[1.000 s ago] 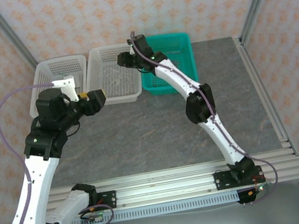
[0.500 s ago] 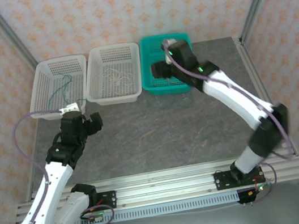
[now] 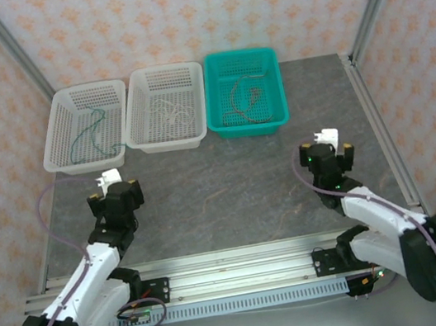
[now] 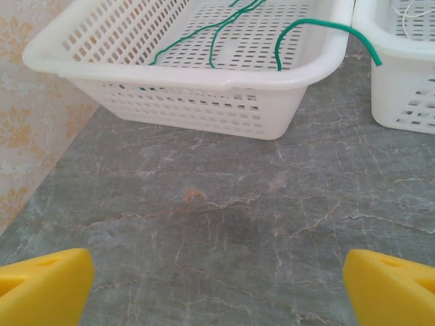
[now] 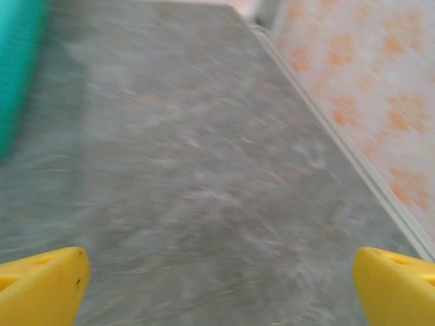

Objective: Untangle the cables

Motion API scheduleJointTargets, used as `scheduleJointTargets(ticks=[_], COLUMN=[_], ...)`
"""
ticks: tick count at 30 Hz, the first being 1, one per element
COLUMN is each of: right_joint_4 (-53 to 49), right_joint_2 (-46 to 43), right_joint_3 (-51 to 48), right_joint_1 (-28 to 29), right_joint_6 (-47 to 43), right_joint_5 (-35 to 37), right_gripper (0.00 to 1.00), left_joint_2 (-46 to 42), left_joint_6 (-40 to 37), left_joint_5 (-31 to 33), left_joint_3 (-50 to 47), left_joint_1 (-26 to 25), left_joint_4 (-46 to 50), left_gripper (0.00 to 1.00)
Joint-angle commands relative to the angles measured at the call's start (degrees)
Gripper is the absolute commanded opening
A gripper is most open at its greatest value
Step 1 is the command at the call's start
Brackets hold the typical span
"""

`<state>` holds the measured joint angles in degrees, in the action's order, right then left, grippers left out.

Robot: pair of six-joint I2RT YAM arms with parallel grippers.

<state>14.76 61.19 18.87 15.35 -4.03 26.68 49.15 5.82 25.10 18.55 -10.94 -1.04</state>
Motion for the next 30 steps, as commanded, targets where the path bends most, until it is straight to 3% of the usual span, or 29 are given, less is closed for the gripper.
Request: scheduleJointTargets(ticks=[1, 4, 5, 6, 9, 11, 14, 17, 21, 30], right_joint_4=[12.4, 28.2, 31.4, 29.6, 39.3, 33.8, 34.8, 35.2, 34.8, 33.2], right_joint_2=[8.8, 16.8, 19.5, 22.0, 27.6, 25.5, 25.7, 26.0, 25.8, 26.1], right_joint_3=[2.1, 1.8, 2.2, 3.8, 1.8, 2.5, 2.3, 2.3, 2.2, 3.4], right_joint_1=[-4.1, -6.2, -7.7, -8.3, -11.7, -13.2, -13.3, -13.3, -13.3, -13.2], right_joint_6=[1.6, -0.8, -0.2, 0.5, 2.8, 4.2, 4.6, 4.6, 4.7, 3.7], right_joint_5=[3.4, -4.0, -8.6, -9.8, -14.0, -16.7, -15.7, -14.9, -15.0, -16.6], right_gripper=[0.99, 0.99, 0.99, 0.99, 1.00, 0.99, 0.99, 0.99, 0.99, 0.99], left_joint_2=[5.0, 12.0, 14.2, 16.0, 21.1, 24.1, 29.1, 38.0, 36.3, 36.7], left_joint_6=[-3.4, -4.4, -4.5, -4.7, -6.0, -7.2, -7.7, -6.5, -5.7, -5.9], left_joint_5=[2.1, -1.0, -1.9, -2.6, -5.3, -9.7, -14.4, -19.5, -18.8, -18.4], left_joint_3=[-1.3, -0.7, 0.0, 0.5, 2.3, 4.2, 6.9, 3.9, 6.1, 5.8], left_joint_1=[1.6, 2.7, 2.9, 3.2, 4.0, 5.0, 5.8, 8.4, 8.6, 8.3], left_joint_4=[-15.1, -22.0, -23.9, -25.2, -29.8, -30.9, -32.8, -47.7, -40.4, -41.7], left_gripper=[0.95, 0.96, 0.95, 0.95, 0.96, 0.96, 0.97, 1.00, 1.00, 1.00])
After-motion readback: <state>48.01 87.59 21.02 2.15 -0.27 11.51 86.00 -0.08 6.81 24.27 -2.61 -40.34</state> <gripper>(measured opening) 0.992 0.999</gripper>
